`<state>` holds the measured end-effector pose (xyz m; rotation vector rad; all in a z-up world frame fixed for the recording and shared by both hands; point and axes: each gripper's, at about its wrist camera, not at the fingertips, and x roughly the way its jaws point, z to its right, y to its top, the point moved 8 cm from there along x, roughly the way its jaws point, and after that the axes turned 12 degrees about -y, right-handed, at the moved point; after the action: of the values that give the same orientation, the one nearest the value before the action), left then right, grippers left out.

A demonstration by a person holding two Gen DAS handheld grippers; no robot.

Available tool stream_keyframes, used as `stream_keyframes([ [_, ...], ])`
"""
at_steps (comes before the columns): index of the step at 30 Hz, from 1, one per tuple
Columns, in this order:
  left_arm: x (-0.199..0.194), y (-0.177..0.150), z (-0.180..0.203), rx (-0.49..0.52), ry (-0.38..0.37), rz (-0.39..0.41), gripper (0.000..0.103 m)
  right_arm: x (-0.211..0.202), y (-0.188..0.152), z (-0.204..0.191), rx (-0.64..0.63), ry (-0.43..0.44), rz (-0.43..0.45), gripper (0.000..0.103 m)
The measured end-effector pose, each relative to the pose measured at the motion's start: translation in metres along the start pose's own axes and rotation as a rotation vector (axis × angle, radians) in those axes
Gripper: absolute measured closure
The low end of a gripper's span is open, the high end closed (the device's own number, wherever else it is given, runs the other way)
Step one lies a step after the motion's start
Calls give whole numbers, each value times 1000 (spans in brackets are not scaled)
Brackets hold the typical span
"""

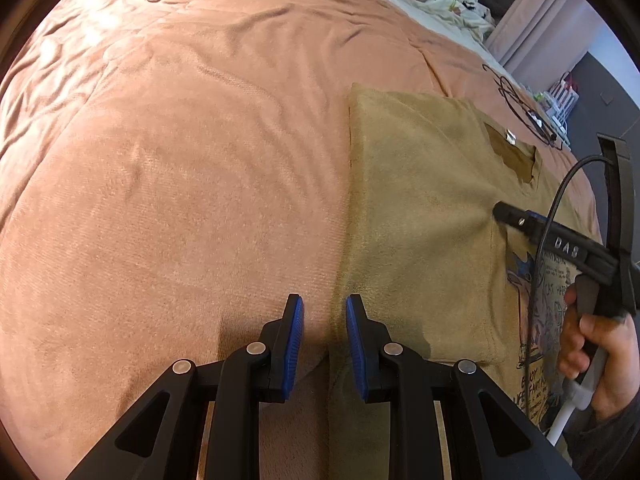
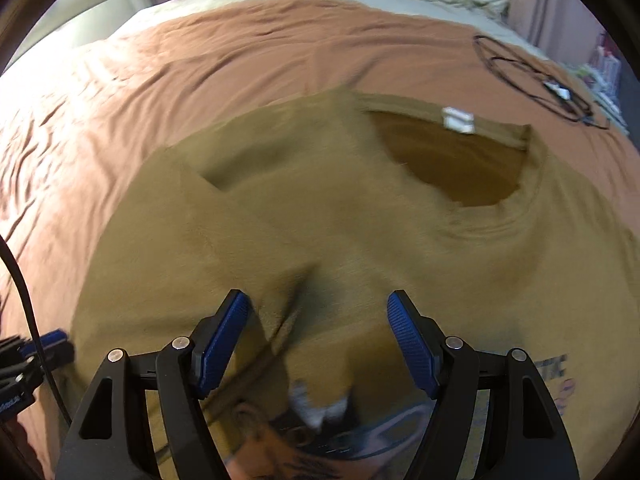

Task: Fold small clothes
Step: 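Raise the open left gripper away from the folded side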

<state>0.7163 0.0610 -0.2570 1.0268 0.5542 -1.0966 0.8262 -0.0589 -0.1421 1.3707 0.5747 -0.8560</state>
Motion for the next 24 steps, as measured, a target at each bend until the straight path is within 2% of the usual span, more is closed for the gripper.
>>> stream_keyframes([
  [8, 0, 0, 4, 2, 18, -1, 79, -2, -1, 23, 48, 37, -12, 32],
  [13, -4, -4, 11, 17, 41, -13, 79, -19, -9, 25, 24, 88, -5, 32],
  [19, -21, -6, 19, 4, 53, -3, 77, -53, -22, 42, -28, 77, 30, 31],
  [21, -29, -6, 24, 2, 54, 9, 72, -65, -25, 46, -35, 81, 33, 31],
  [23, -36, -5, 31, 6, 53, 24, 55, -77, -28, 51, -38, 87, 42, 26],
  [24, -40, -5, 35, 10, 54, 37, 52, -85, -29, 55, -38, 88, 52, 21],
])
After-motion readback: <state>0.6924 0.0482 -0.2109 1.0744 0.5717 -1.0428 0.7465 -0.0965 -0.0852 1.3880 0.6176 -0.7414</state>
